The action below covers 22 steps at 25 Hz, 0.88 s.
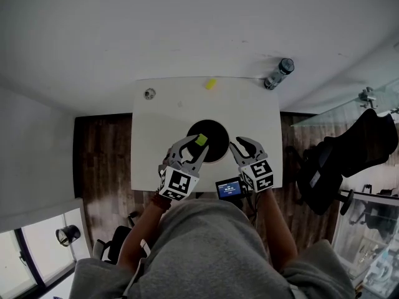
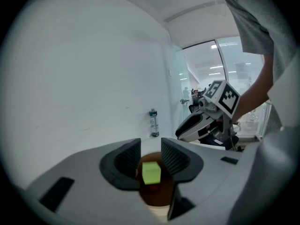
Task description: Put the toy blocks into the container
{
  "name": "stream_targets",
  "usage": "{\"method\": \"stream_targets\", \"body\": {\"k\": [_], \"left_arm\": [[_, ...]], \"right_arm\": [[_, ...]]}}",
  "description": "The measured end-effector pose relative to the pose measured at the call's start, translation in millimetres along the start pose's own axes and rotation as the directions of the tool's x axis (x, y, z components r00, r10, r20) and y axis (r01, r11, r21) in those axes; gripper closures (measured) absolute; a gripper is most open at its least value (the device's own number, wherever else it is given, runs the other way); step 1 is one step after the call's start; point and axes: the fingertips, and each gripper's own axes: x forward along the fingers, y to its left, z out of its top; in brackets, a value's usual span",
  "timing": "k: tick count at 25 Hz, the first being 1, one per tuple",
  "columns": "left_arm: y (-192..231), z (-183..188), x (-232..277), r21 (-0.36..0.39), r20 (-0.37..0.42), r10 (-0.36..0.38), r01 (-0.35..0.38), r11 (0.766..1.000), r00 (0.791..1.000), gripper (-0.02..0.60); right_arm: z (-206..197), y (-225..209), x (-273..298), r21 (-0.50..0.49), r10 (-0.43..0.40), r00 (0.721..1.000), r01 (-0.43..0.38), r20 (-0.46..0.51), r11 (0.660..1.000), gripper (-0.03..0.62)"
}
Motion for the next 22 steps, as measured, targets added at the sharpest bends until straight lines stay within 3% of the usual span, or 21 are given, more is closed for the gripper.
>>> {"method": "stream_targets", "body": {"k": [7, 14, 22], "left_arm": [[4, 0, -4, -0.020, 0.000, 0.030, -0.030, 0.999, 1.000, 0.442], [8, -7, -19, -0.075, -0.004, 0.104, -0.104, 0.992, 0.995, 0.443], [26, -20, -58, -0.153, -0.019, 0.265, -0.265, 0.952, 0.964, 0.460]], "right_arm": [[-1, -11, 1, -0.003, 0.004, 1.000, -0.004, -0.004, 1.000, 0.488], [3, -26, 14, -0.049, 0.039, 0.999, -0.039, -0.008, 0.998, 0.488], [18, -58, 63, -0.108, 0.119, 0.993, -0.117, 0.015, 0.987, 0.488]]}}
